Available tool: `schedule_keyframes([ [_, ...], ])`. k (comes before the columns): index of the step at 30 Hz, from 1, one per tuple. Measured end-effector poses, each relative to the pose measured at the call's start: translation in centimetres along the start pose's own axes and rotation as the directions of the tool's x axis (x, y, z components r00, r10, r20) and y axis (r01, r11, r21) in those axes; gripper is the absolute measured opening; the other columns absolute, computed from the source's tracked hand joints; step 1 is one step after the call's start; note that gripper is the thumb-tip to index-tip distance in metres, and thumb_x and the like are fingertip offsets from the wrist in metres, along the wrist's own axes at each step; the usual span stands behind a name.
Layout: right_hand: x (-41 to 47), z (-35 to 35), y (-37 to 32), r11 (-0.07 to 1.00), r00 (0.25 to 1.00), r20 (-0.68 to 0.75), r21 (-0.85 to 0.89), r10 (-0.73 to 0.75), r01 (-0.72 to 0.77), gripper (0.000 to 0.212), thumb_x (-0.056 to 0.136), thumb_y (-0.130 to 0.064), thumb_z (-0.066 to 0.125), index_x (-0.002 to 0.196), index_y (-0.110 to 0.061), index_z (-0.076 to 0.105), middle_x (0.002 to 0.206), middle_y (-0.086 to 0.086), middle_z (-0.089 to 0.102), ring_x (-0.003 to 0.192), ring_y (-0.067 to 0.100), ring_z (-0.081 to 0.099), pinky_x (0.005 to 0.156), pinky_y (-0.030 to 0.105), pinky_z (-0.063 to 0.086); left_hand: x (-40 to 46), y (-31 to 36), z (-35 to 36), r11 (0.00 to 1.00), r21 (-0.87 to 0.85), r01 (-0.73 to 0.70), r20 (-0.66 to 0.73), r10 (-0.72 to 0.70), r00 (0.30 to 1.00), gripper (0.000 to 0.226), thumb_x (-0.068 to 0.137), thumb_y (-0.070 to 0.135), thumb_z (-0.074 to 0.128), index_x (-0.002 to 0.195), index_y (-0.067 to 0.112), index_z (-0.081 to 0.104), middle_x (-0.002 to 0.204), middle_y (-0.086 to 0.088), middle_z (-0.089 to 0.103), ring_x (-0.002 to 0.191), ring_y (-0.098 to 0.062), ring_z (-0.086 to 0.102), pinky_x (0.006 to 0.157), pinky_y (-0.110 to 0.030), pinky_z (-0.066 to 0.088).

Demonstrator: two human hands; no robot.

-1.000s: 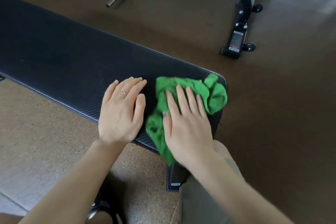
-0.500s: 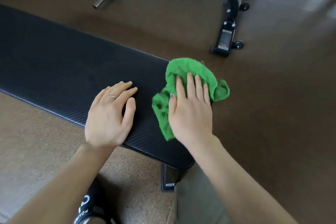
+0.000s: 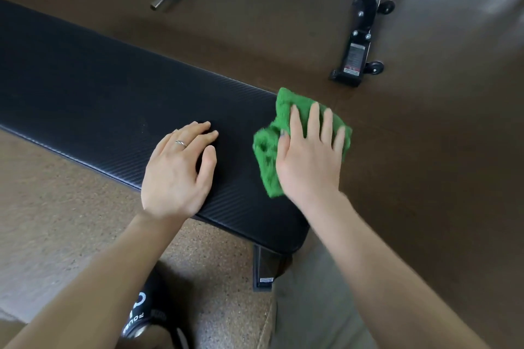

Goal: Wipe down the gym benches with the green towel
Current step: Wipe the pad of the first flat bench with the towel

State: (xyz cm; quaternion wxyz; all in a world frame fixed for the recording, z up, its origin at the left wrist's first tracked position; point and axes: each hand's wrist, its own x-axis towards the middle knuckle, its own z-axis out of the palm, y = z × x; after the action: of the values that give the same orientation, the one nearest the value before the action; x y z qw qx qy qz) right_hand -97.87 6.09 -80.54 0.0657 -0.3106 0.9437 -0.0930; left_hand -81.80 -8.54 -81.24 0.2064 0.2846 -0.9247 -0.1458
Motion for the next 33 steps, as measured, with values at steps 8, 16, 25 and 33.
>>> schedule_keyframes([
  [8,-8.7,0.4,0.9,0.994,0.993,0.054,0.039,-0.105,0.103,0.061,0.105,-0.044,0.024,0.161,-0.023,0.036,0.170,0.018,0.024,0.157,0.043,0.017,0.123,0.058,0.027,0.1,0.3,0.0,0.999,0.019,0.028,0.010,-0.028,1.000,0.041,0.104,0.034,0.043,0.130,0.016,0.070,0.144,0.002,0.061,0.141,-0.018,0.049,0.120,-0.036,0.033],
  [16,2.9,-0.8,-1.1,0.996,0.994,0.061,-0.021,0.085,-0.084,0.061,0.110,-0.044,0.016,0.167,-0.021,0.012,0.173,0.020,0.007,0.160,0.041,0.003,0.127,0.061,0.005,0.1,0.2,0.1,1.000,-0.003,0.027,-0.019,-0.027,0.999,0.041,0.105,0.032,0.042,0.130,0.018,0.070,0.144,0.004,0.061,0.141,-0.016,0.050,0.120,-0.035,0.033],
  [25,-8.4,0.4,-2.3,0.952,0.950,0.111,-0.067,-0.291,0.299,0.065,0.105,-0.047,0.016,0.165,-0.024,0.026,0.172,0.015,0.020,0.160,0.036,0.016,0.128,0.057,0.018,0.1,0.0,0.2,0.998,-0.056,0.031,-0.040,-0.033,0.999,0.045,0.107,0.029,0.036,0.129,0.016,0.072,0.143,0.002,0.063,0.140,-0.017,0.051,0.121,-0.033,0.031],
  [33,3.9,0.4,-6.7,0.978,0.980,0.105,-0.109,-0.167,0.178,0.062,0.110,-0.045,0.017,0.167,-0.021,0.011,0.174,0.016,0.007,0.160,0.039,0.003,0.128,0.058,0.005,0.3,-1.3,-1.6,0.971,-0.234,0.038,0.015,-0.035,0.999,0.047,0.107,0.030,0.033,0.140,0.012,0.061,0.147,-0.002,0.058,0.143,-0.015,0.045,0.120,-0.038,0.033],
])
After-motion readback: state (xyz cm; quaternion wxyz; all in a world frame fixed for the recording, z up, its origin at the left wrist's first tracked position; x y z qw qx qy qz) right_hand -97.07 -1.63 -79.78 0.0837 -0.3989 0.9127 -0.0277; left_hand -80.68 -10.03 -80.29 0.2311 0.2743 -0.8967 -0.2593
